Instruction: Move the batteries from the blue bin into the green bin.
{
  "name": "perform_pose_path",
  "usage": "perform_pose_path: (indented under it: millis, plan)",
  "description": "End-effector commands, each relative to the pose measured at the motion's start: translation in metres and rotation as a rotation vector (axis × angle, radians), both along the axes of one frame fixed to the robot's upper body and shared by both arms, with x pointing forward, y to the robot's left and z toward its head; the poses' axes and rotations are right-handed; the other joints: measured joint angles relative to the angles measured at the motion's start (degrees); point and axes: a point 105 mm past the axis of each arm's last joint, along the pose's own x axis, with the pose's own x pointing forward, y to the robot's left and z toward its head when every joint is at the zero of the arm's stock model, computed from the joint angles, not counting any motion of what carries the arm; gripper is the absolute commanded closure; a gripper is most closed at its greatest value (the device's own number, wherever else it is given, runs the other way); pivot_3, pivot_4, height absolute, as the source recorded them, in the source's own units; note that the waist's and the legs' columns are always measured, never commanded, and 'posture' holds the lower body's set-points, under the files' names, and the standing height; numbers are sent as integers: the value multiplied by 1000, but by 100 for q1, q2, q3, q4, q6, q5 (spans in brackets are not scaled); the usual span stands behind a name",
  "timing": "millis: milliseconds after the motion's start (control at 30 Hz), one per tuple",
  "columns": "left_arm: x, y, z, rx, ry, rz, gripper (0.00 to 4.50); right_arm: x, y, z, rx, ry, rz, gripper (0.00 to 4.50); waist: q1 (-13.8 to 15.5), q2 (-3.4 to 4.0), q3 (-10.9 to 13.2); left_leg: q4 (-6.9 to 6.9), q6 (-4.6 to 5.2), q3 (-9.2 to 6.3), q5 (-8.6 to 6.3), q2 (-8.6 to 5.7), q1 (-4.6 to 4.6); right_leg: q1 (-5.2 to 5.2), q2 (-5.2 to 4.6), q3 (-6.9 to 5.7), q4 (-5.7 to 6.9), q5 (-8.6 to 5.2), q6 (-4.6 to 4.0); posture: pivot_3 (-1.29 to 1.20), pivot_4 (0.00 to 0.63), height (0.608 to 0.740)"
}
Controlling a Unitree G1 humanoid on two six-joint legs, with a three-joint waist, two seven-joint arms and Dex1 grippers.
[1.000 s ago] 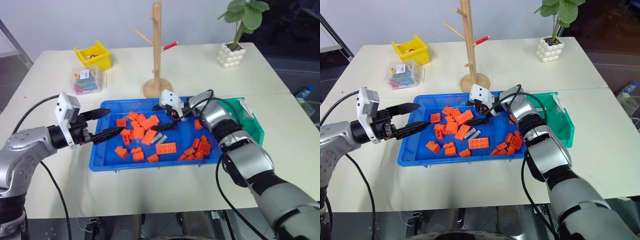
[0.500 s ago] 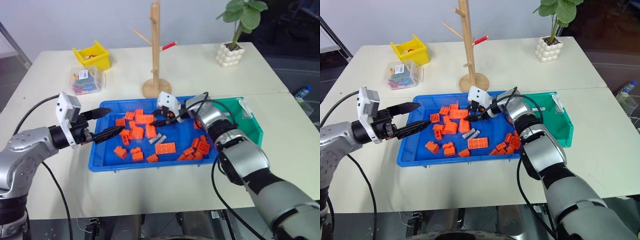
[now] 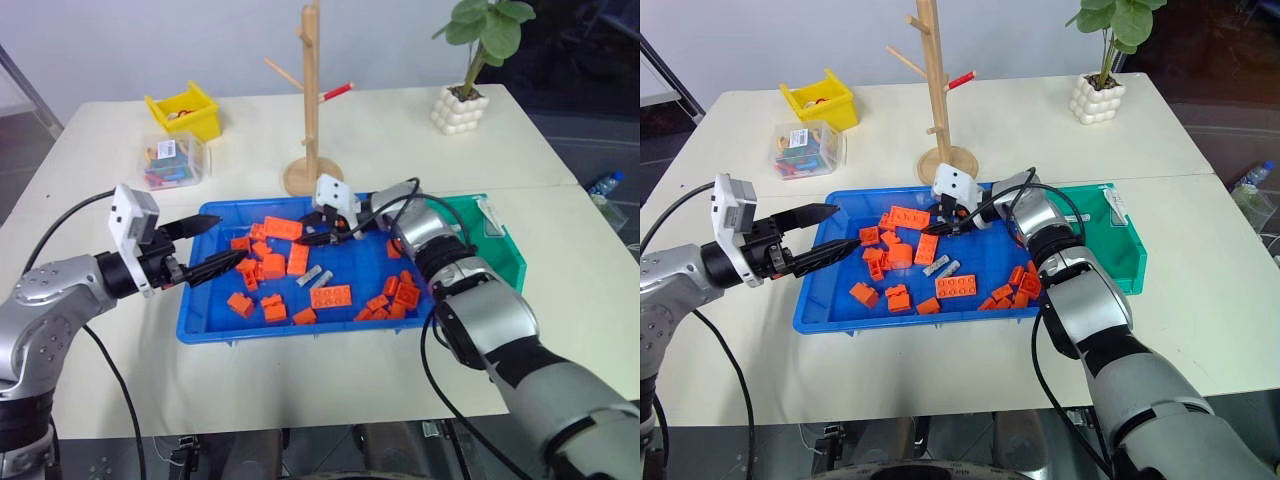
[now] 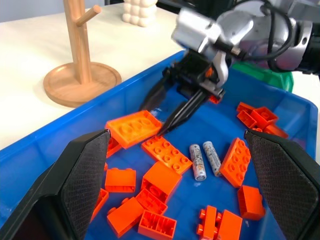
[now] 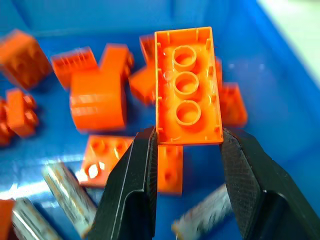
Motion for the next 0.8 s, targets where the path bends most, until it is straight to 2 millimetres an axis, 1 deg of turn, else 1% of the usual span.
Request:
perform_pose_path:
  millis: [33,133,267,433,533,633,767,800]
  plan:
    - [-1,0,12,-7,-53,-7,0,-14,17,35,73,-76,110,2819,5,1,0,0,0,0,0,0,0,0,0,0,0,0,0,0,150,740]
    - [-1,1,15,-12,-57,-8,0,-24,18,41,87,-87,138,2819,11,1,0,1,0,-1,0,0,0,0,0,0,2,0,0,0,150,740]
    - [-1,4,16,-14,-58,-4,0,-36,10,51,93,-99,156,2819,32,1,0,1,0,-1,0,-1,-1,0,-1,0,1,0,0,0,150,740]
    - [0,11,23,-28,-73,18,0,-55,5,51,84,-92,180,2819,11,1,0,1,0,-1,0,0,-1,-1,-1,0,2,0,0,0,150,740]
    - [0,15,33,-58,-96,26,0,-70,6,35,75,-45,192,2819,15,-1,-1,1,0,-1,0,1,0,-2,0,0,5,0,0,0,150,740]
    - [0,18,40,-65,-107,29,0,-79,3,17,42,-14,192,2819,22,-1,-1,3,0,-1,0,1,0,-1,-1,0,4,0,0,0,150,740]
    - [-1,21,42,-62,-106,29,0,-86,2,8,24,11,199,2819,24,-1,-1,4,0,0,0,1,-1,0,-1,0,4,0,0,0,150,740]
    - [-1,22,42,-61,-105,29,0,-87,3,7,25,17,201,2518,21,-1,-1,4,0,0,0,1,-1,0,-1,0,4,0,0,0,150,740]
